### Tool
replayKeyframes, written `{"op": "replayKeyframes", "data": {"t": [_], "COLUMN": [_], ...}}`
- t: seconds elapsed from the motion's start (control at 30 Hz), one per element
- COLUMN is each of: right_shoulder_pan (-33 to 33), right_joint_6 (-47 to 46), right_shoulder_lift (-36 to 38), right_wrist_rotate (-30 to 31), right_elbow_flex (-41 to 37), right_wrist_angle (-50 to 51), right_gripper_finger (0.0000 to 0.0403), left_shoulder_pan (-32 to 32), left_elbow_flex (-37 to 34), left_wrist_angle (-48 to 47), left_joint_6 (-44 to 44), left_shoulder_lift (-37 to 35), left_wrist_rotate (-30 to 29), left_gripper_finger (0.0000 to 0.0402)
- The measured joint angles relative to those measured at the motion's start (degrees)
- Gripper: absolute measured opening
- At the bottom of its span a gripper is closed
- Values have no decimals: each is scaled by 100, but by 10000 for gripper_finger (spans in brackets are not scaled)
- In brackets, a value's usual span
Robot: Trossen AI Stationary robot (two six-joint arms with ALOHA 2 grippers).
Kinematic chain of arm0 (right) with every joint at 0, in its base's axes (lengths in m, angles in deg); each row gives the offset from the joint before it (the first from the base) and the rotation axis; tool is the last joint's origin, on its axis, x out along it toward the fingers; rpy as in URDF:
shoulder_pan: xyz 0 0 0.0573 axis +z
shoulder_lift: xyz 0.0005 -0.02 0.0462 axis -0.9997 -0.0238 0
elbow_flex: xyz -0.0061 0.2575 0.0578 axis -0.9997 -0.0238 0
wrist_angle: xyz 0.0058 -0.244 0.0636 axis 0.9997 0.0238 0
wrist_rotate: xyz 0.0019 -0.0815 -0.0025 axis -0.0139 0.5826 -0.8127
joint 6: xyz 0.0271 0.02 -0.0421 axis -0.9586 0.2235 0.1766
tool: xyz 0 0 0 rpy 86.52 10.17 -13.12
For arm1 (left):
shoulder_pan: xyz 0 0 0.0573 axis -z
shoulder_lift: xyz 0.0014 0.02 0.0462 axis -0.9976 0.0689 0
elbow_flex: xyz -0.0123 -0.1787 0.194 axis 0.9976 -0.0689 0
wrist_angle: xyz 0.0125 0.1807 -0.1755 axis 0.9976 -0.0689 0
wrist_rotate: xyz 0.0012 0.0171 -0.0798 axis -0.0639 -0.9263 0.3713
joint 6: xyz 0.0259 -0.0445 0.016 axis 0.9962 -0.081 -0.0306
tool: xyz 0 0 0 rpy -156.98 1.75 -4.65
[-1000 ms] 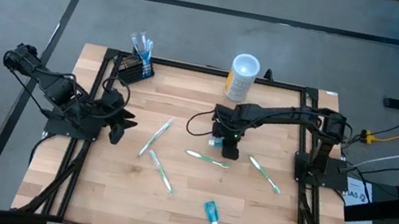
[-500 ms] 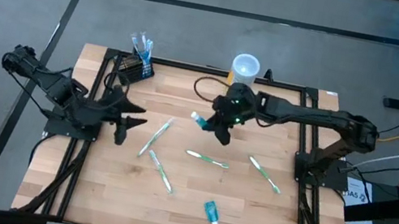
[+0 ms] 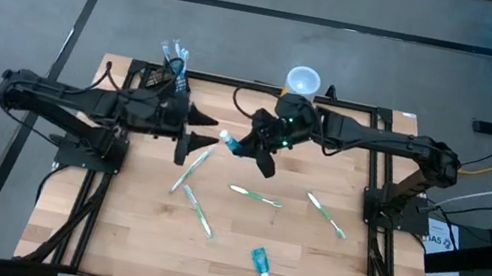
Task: Pick & Place toothbrushing station
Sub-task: Put the blue mouthwash bottle into the middle section of the black organizer
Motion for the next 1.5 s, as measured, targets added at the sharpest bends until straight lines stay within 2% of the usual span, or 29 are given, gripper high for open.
{"op": "replayKeyframes", "data": {"t": [0.17, 0.4, 0.9, 1.03, 1.5], "right_shoulder_pan": [33, 76, 77, 77, 77], "right_joint_6": [-14, 7, 119, 121, 35], "right_shoulder_lift": [0, 0, 0, 0, 0], "right_wrist_rotate": [98, 231, 273, 271, 302], "right_elbow_flex": [0, 0, 0, 1, 0], "right_wrist_angle": [3, 5, 13, 29, -73], "right_gripper_finger": [74, 74, 74, 74, 77], "left_shoulder_pan": [-144, -209, -368, -368, -366], "left_elbow_flex": [0, 0, 0, 0, 4], "left_wrist_angle": [79, 633, 534, 524, 465], "left_joint_6": [-49, -6, -108, -108, -136], "left_shoulder_lift": [234, 427, 427, 442, 413], "left_wrist_rotate": [617, 568, 754, 754, 648], "left_gripper_finger": [259, 239, 117, 95, 94]}}
